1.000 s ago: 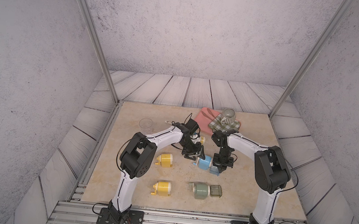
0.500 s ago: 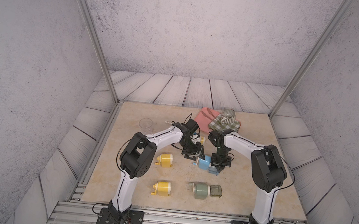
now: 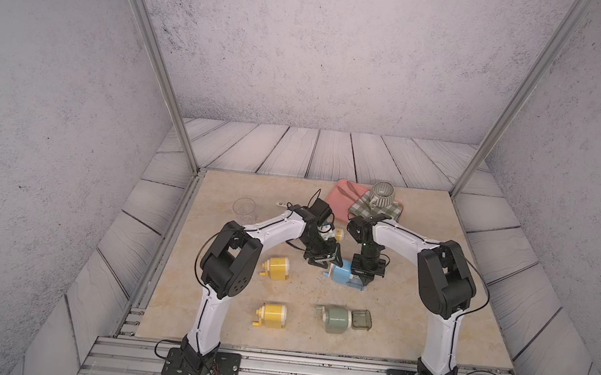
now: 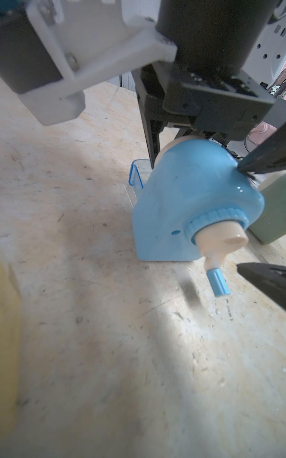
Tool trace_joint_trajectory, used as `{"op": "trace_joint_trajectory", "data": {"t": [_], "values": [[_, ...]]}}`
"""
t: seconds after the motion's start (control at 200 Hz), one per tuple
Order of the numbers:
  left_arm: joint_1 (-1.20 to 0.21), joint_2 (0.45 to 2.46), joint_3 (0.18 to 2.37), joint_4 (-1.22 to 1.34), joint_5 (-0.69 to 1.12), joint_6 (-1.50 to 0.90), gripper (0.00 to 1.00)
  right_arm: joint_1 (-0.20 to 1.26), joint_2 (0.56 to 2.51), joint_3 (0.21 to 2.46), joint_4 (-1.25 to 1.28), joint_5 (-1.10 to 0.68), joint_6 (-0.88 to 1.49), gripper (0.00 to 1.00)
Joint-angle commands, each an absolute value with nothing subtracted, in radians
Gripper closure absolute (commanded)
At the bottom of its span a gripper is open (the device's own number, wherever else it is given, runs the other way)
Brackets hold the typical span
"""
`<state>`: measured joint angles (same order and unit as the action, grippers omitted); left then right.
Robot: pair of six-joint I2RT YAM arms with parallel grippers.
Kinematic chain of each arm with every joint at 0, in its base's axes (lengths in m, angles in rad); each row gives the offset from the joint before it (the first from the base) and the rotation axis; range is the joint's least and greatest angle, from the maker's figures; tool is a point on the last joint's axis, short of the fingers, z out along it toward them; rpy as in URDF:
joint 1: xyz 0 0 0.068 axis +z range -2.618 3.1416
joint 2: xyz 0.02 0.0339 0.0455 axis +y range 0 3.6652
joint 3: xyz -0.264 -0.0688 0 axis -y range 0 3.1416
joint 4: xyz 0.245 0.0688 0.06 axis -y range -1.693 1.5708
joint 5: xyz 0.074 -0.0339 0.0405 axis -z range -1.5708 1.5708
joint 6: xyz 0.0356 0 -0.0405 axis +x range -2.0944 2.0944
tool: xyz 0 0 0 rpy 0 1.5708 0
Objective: Put the tray back into the pencil sharpener
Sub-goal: Close the container of the pencil sharpener.
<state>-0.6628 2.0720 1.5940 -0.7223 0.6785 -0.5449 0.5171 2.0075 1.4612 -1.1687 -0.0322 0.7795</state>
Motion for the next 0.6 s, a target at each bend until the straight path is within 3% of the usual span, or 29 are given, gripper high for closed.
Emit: {"op": "trace_joint_trajectory", "data": {"t": [0.0,0.595], "values": [[-0.649,2.109,1.557,-0.793,0.587,-0.532,0.41,0.522,2.032,1.476,-1.174,-0.021,0.800,0.96],[-0.647,2.115,1.560,-0.798,0.589,-0.529,0.41,0.521,2.005,1.422,-1.059,-0.063,0.779,0.97]]}}
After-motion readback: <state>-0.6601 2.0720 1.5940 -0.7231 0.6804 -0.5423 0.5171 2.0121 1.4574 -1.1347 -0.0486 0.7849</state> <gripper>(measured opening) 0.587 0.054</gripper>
